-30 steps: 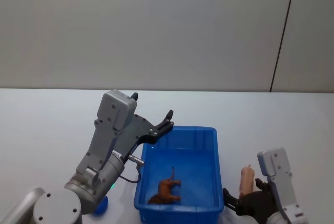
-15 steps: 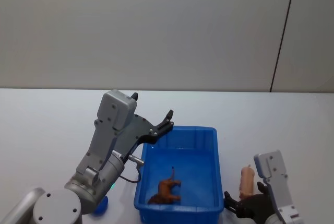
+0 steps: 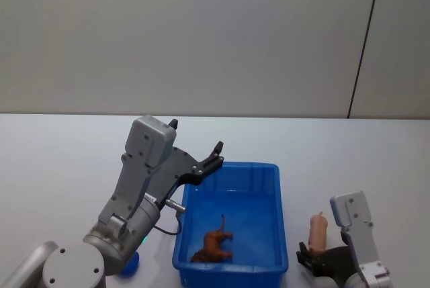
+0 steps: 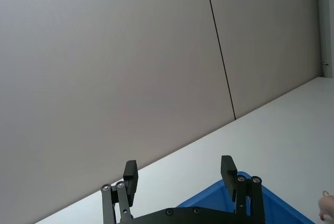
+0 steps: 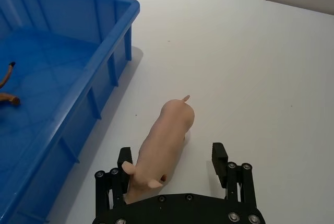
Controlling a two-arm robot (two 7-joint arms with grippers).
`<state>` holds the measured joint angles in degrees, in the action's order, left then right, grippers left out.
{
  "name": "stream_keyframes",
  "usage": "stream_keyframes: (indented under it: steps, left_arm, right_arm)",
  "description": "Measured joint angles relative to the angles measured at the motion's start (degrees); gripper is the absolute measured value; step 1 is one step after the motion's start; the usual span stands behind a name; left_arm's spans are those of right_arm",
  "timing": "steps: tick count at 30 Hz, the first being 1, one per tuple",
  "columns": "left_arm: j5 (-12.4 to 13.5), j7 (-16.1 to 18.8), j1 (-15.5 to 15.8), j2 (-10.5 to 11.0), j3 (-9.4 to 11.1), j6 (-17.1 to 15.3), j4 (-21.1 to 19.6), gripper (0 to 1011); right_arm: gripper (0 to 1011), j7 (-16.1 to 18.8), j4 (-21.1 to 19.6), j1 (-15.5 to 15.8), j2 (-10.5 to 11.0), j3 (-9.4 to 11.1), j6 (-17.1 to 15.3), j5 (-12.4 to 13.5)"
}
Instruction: Pick up the two dolls from the table and place them into the box.
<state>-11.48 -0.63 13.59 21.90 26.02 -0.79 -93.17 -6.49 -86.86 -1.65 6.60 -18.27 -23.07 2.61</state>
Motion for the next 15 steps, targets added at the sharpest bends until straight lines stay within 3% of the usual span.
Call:
stream_keyframes:
  steps: [10, 15]
  left_arm:
    - [0.0, 0.0, 0.0, 0.0, 0.0, 0.0, 0.0, 1001]
    - [0.0, 0.0, 0.0, 0.0, 0.0, 0.0, 0.0, 1001]
  right_arm:
    - [736, 0.4, 0.1, -0.1, -0.2, 0.4, -0.1, 0.2]
    - [538, 1.4, 0.5, -0.2, -0.4, 0.6, -0.4, 1.0]
